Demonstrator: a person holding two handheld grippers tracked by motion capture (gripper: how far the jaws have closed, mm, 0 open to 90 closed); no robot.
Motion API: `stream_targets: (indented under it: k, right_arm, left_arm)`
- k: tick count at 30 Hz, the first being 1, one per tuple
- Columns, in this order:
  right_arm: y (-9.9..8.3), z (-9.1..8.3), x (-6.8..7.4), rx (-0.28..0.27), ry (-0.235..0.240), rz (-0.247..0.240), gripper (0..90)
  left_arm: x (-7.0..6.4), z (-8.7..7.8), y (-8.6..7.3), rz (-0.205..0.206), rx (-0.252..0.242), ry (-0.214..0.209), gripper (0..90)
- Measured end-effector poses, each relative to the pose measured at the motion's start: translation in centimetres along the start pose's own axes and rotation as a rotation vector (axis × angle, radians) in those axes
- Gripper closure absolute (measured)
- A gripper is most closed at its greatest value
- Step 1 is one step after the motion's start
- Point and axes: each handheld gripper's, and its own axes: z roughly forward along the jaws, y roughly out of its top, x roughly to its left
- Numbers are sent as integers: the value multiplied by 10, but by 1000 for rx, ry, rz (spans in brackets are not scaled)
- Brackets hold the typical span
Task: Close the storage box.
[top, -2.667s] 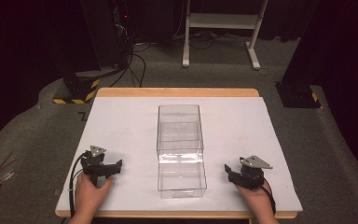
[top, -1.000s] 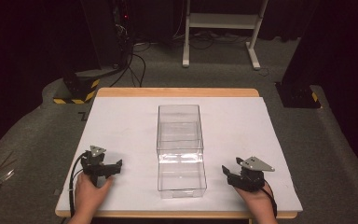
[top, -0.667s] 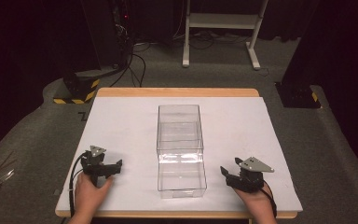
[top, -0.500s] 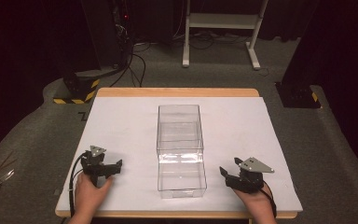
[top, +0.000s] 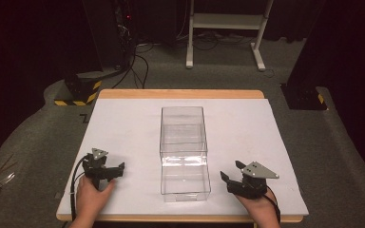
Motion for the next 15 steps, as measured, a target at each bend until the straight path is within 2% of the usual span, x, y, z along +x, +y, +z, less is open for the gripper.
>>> stream_targets:
  k: [15]
  right_arm:
    - [6, -8, 14, -30, 32, -18, 285]
  left_arm:
    - [0, 0, 0, 0, -2, 0, 6]
